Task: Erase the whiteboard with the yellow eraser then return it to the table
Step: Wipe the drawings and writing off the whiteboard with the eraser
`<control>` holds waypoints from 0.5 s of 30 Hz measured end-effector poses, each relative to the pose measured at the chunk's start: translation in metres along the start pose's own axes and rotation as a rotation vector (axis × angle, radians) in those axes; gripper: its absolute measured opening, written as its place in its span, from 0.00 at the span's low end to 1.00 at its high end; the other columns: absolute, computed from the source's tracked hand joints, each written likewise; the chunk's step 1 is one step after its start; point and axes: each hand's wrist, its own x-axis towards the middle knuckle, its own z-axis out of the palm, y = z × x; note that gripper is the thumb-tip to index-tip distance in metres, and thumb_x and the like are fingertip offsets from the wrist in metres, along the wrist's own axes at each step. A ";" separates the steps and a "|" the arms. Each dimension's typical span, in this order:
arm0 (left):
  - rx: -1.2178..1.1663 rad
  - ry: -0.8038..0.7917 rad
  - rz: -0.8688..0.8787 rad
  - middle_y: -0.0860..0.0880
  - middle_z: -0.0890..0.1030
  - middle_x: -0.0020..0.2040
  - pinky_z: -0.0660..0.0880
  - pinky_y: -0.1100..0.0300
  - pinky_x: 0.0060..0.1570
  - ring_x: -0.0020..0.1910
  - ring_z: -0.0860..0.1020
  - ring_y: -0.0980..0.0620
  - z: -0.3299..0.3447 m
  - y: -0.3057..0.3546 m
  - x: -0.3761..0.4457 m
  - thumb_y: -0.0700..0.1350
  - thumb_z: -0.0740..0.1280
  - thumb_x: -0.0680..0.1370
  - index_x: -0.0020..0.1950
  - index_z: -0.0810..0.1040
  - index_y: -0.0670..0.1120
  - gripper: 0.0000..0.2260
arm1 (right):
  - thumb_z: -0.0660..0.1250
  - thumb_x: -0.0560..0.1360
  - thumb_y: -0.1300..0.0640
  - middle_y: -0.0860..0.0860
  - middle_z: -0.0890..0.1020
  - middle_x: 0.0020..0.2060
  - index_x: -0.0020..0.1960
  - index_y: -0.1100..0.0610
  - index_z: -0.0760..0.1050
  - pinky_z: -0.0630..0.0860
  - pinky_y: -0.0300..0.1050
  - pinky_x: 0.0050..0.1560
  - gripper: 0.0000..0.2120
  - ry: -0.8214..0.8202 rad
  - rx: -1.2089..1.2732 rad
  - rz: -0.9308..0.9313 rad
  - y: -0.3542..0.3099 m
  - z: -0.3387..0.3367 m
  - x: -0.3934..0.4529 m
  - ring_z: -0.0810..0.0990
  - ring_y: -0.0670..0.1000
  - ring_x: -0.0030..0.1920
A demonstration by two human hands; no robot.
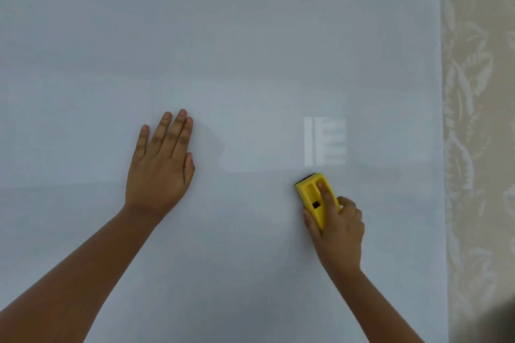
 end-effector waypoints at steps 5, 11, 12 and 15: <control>-0.019 0.008 0.013 0.43 0.62 0.75 0.51 0.46 0.72 0.74 0.58 0.46 0.001 -0.001 0.000 0.46 0.50 0.80 0.75 0.59 0.40 0.24 | 0.62 0.75 0.43 0.63 0.71 0.55 0.72 0.49 0.60 0.69 0.58 0.51 0.29 0.131 0.032 0.216 -0.037 -0.010 0.104 0.71 0.64 0.52; -0.018 0.022 0.026 0.44 0.61 0.75 0.52 0.45 0.72 0.74 0.58 0.46 0.003 -0.003 0.000 0.46 0.50 0.79 0.75 0.59 0.40 0.24 | 0.60 0.73 0.41 0.61 0.74 0.53 0.70 0.49 0.63 0.68 0.55 0.46 0.28 0.151 -0.042 -0.046 -0.124 0.000 0.125 0.72 0.62 0.49; -0.017 0.030 0.028 0.44 0.61 0.75 0.52 0.45 0.72 0.74 0.59 0.45 0.003 -0.003 0.000 0.46 0.50 0.79 0.75 0.59 0.40 0.24 | 0.62 0.72 0.41 0.60 0.75 0.51 0.69 0.48 0.65 0.69 0.54 0.44 0.28 0.148 -0.040 -0.128 -0.134 0.003 0.114 0.73 0.61 0.47; -0.026 0.067 0.046 0.43 0.61 0.75 0.53 0.44 0.71 0.74 0.59 0.45 0.003 -0.004 0.000 0.45 0.52 0.79 0.75 0.58 0.40 0.24 | 0.64 0.68 0.43 0.58 0.77 0.46 0.66 0.48 0.69 0.68 0.49 0.39 0.27 0.120 -0.028 -0.338 -0.147 0.009 0.074 0.73 0.58 0.40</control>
